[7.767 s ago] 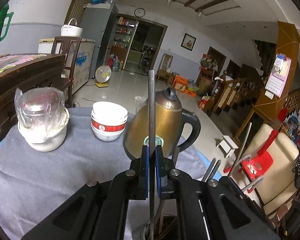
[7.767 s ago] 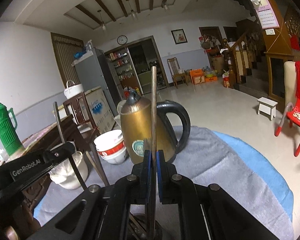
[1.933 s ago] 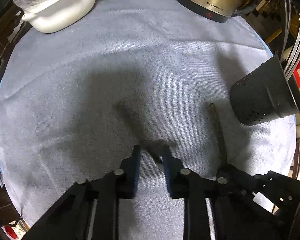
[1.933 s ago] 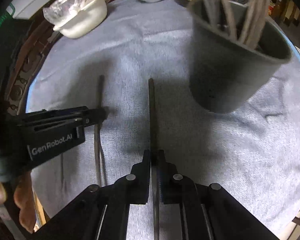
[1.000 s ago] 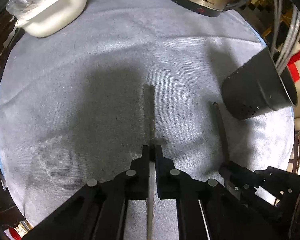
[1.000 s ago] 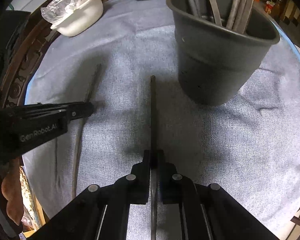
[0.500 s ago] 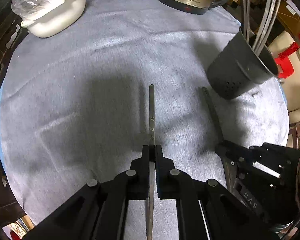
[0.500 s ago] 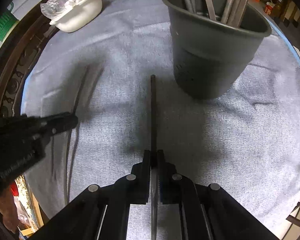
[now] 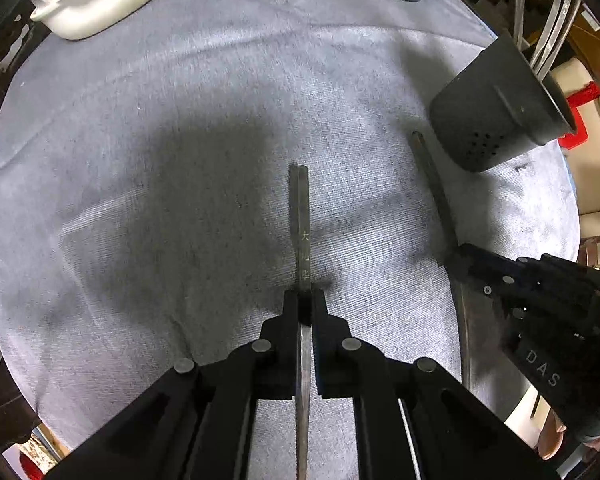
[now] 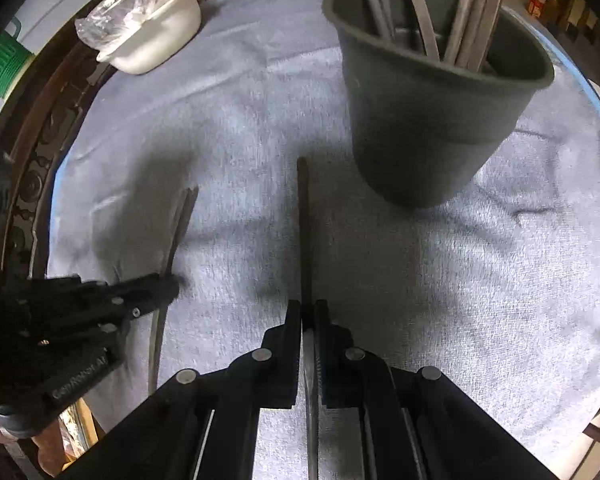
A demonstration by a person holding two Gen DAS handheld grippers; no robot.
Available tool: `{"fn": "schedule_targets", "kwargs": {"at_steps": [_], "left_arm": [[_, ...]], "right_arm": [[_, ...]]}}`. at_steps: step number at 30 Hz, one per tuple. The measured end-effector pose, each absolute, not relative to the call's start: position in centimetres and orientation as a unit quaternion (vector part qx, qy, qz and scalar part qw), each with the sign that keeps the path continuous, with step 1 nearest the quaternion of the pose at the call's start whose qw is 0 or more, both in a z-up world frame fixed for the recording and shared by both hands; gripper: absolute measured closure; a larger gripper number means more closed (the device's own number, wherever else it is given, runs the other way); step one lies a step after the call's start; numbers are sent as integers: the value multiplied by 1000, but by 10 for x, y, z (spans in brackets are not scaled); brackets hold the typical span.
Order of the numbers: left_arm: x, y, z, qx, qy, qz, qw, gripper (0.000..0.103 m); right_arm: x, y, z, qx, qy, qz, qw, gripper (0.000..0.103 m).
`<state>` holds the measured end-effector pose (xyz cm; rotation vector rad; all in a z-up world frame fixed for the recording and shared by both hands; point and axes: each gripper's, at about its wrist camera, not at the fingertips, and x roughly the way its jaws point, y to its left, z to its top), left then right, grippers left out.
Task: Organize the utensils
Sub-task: 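Lift both held chopsticks upright and carry them above the grey cup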
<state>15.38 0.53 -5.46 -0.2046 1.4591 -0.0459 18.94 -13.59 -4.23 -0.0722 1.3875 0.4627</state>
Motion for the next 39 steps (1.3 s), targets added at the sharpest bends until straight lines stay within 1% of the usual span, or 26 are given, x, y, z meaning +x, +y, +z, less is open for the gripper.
{"fn": "schedule_targets", "kwargs": {"at_steps": [3, 8, 13, 15, 16, 18, 20, 22, 23, 27, 32, 35, 39], "left_arm": [[160, 5, -57, -94, 666, -25, 739, 96], [162, 15, -54, -101, 658, -28, 745, 97], [149, 21, -27, -128, 624, -14, 771, 97], [143, 29, -8, -149, 593, -13, 791, 97], [139, 31, -1, -150, 582, -6, 799, 97], [129, 37, 21, -164, 535, 2, 829, 98], [120, 40, 39, -166, 493, 15, 854, 98], [110, 39, 52, -172, 449, 27, 877, 98], [104, 38, 57, -168, 427, 37, 888, 98], [85, 39, 67, -135, 347, 81, 925, 98], [52, 31, 70, -113, 289, 105, 945, 97], [32, 34, 72, -115, 277, 106, 948, 96], [16, 43, 78, -145, 282, 96, 944, 97]], "right_arm": [[192, -128, -48, -48, 638, 207, 740, 93], [190, -127, -43, -49, 627, 214, 747, 96], [178, -138, -18, -24, 591, 233, 772, 96], [171, -141, -7, -14, 574, 239, 783, 96], [167, -145, 0, -4, 559, 247, 791, 96], [158, -154, 14, 8, 523, 246, 816, 96], [148, -163, 31, 35, 462, 248, 851, 96], [140, -173, 40, 36, 415, 224, 881, 96], [134, -180, 45, 45, 380, 214, 899, 96], [116, -193, 48, 44, 302, 165, 938, 96], [86, -206, 49, 21, 250, 140, 958, 96], [70, -208, 53, 11, 241, 143, 960, 95], [48, -220, 57, 11, 239, 148, 960, 94]]}}
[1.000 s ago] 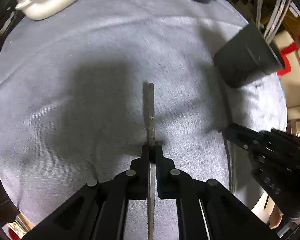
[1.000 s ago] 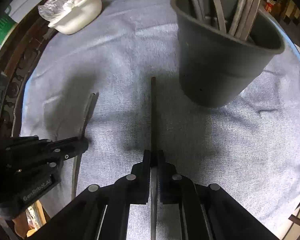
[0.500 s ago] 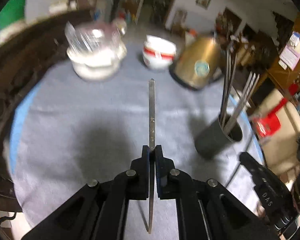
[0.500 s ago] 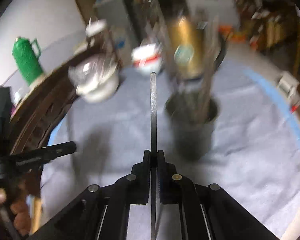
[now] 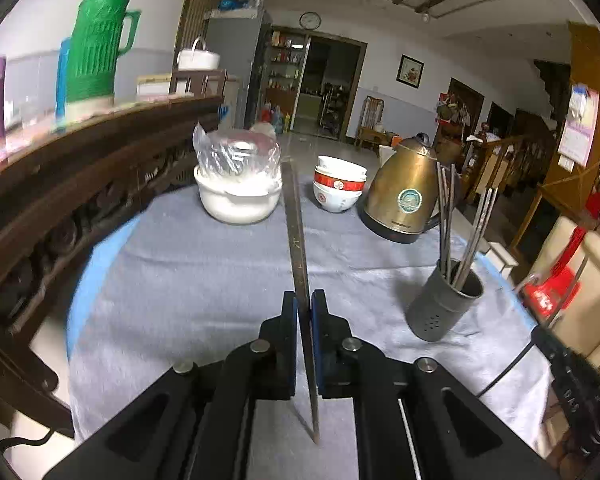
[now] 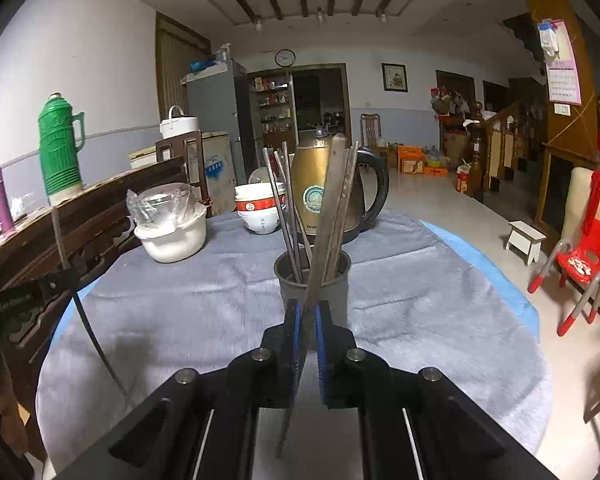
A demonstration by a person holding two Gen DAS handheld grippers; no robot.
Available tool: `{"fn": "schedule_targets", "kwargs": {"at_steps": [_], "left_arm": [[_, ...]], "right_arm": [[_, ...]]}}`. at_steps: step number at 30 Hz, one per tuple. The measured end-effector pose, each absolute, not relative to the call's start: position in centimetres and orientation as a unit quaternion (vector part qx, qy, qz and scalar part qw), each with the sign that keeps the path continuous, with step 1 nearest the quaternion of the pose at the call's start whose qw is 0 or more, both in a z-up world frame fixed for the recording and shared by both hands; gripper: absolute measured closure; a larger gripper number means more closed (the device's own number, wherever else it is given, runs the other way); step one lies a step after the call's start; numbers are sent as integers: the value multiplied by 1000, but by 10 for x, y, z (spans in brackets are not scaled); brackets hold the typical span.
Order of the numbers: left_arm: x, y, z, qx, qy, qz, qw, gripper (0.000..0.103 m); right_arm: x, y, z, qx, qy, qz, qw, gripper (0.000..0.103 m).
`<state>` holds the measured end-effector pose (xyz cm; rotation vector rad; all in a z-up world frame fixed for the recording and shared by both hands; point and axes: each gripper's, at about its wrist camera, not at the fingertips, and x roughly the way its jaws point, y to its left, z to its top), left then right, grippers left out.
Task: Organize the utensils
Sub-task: 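Lift both held chopsticks upright and carry them above the grey cup, then lower both held chopsticks into the grey cup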
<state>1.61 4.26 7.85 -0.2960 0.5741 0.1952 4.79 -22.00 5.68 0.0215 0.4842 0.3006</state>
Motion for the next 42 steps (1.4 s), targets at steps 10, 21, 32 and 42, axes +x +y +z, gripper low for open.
{"fn": "schedule_targets", "kwargs": {"at_steps": [10, 21, 32, 42], "left_arm": [[59, 41, 141, -217, 254, 24, 942, 98], [133, -14, 190, -204, 229, -35, 951, 98], [189, -50, 148, -167, 291, -19, 942, 98], [192, -61, 137, -151, 314, -17, 937, 98]], "right_arm": [[67, -254, 110, 91, 206, 152, 962, 96], [126, -274, 183, 146, 134, 140, 970, 96], [199, -247, 133, 115, 203, 128, 964, 96], [206, -243, 108, 97, 240, 139, 956, 96]]}}
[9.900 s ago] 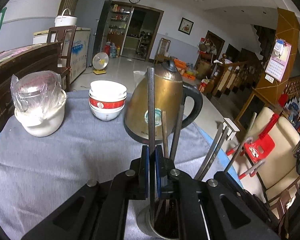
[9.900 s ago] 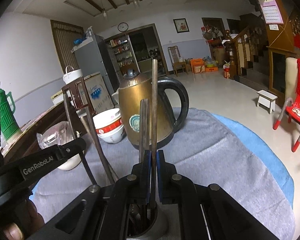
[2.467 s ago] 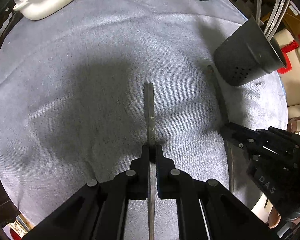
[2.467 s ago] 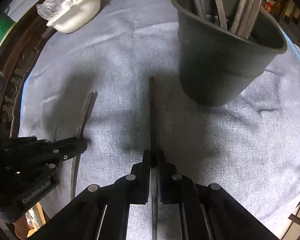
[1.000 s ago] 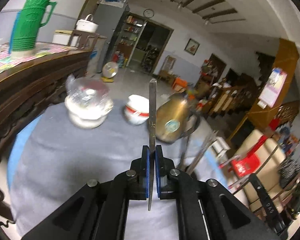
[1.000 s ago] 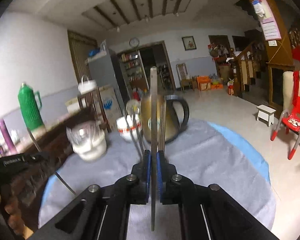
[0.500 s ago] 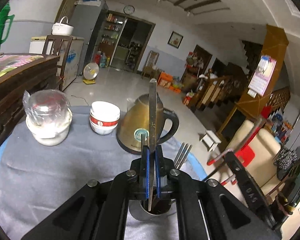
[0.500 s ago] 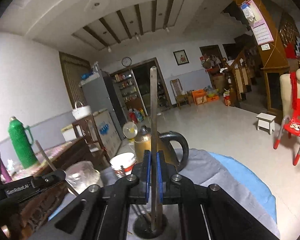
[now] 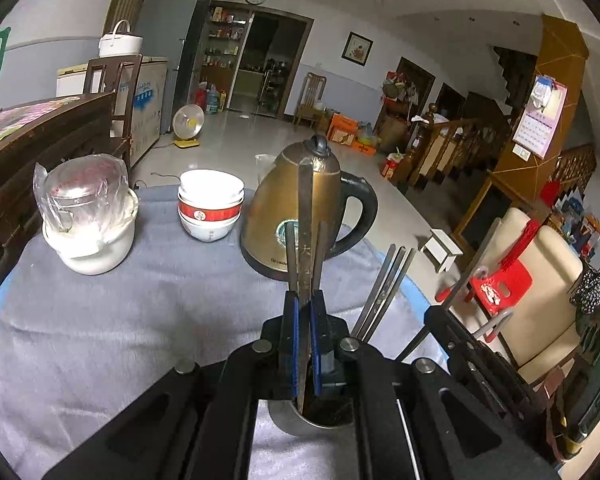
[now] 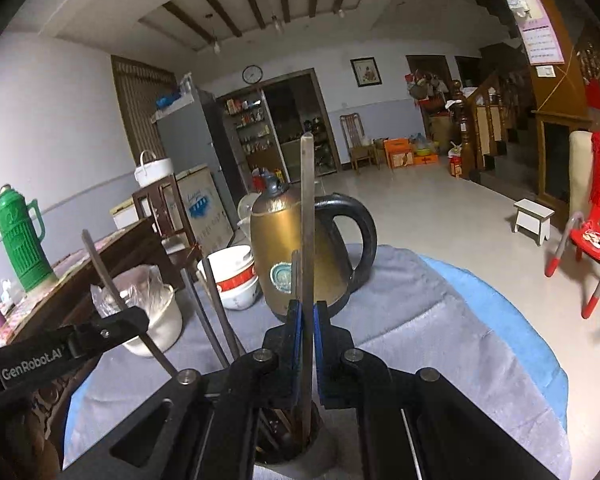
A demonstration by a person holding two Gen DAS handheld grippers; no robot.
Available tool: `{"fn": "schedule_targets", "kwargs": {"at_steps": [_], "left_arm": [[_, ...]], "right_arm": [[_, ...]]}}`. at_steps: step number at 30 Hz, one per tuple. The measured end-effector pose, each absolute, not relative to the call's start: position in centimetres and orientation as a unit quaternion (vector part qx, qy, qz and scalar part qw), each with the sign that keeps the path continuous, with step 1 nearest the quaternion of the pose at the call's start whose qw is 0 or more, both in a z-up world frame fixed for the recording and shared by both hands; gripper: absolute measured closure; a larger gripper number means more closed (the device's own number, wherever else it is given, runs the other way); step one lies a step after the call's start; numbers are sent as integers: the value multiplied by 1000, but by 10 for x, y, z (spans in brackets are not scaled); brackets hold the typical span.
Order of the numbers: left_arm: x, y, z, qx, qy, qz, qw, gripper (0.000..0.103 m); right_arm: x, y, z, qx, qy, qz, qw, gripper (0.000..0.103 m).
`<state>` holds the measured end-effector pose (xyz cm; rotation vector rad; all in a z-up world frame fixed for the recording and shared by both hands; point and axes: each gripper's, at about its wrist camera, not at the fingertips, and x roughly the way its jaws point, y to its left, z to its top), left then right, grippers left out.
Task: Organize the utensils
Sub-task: 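Lower both held chopsticks into the grey cup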
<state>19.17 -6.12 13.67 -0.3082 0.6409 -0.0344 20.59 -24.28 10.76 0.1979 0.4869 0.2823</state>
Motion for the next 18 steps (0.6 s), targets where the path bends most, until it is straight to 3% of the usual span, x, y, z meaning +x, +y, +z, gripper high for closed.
{"fn": "schedule_targets", "kwargs": {"at_steps": [18], "left_arm": [[199, -66, 103, -134, 378, -28, 916, 96]], "right_arm": [[213, -230, 73, 66, 319, 158, 932, 96]]}}
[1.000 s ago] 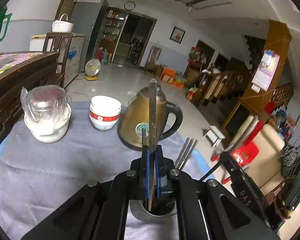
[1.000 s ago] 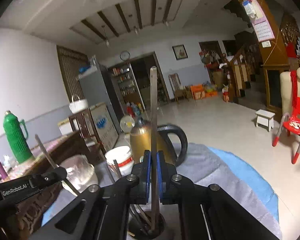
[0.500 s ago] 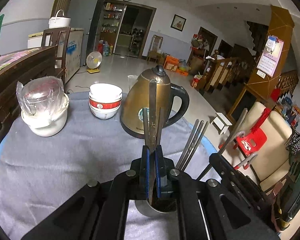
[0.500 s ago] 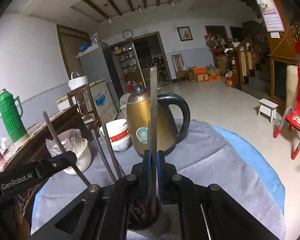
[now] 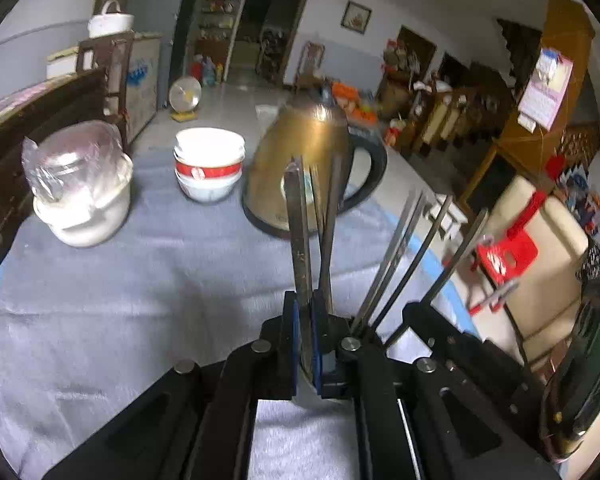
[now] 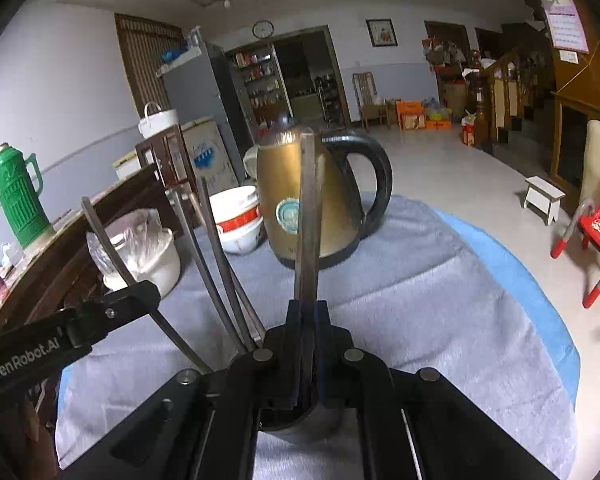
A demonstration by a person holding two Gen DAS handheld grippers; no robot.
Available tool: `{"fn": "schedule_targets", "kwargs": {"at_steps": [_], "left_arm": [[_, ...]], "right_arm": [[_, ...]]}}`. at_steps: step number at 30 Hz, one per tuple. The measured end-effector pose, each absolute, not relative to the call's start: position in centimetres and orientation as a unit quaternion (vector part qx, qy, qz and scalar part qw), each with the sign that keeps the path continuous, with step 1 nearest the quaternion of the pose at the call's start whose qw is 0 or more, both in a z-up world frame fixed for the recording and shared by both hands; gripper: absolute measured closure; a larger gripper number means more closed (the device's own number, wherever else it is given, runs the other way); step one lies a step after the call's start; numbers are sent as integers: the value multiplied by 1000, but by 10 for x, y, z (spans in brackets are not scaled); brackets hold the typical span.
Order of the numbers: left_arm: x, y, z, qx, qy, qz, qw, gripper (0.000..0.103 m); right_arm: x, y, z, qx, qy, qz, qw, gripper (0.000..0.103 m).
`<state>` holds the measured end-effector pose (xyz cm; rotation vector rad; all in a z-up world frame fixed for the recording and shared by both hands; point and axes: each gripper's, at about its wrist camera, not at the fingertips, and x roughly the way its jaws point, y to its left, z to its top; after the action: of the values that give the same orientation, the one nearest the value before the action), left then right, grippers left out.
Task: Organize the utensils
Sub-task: 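Lower both held chopsticks into the grey cup, then open both tools to release the chopsticks and pull back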
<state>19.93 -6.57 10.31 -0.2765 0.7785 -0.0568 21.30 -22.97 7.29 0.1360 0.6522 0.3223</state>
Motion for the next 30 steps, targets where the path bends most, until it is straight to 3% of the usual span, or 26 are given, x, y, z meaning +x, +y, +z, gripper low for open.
{"fn": "schedule_targets", "kwargs": {"at_steps": [7, 9, 13, 15, 21, 26, 30], "left_arm": [[196, -61, 109, -144, 389, -20, 910, 95], [192, -57, 115, -143, 385, -14, 912, 91], [183, -47, 127, -141, 373, -7, 917, 64], [176, -42, 131, -135, 365, 5, 921, 50], [151, -32, 144, -117, 341, 22, 932, 29], [136, -37, 149, -90, 334, 28, 938, 17], [123, -43, 149, -57, 331, 25, 942, 17]], "right_arm": [[216, -230, 75, 65, 336, 157, 926, 94], [214, -231, 81, 65, 329, 152, 930, 90], [206, -237, 95, 70, 313, 145, 936, 36], [198, -239, 104, 61, 302, 141, 941, 36], [172, -246, 120, 38, 295, 140, 944, 36], [151, -248, 124, 32, 307, 144, 940, 34], [139, -246, 118, 13, 341, 151, 928, 32]]}}
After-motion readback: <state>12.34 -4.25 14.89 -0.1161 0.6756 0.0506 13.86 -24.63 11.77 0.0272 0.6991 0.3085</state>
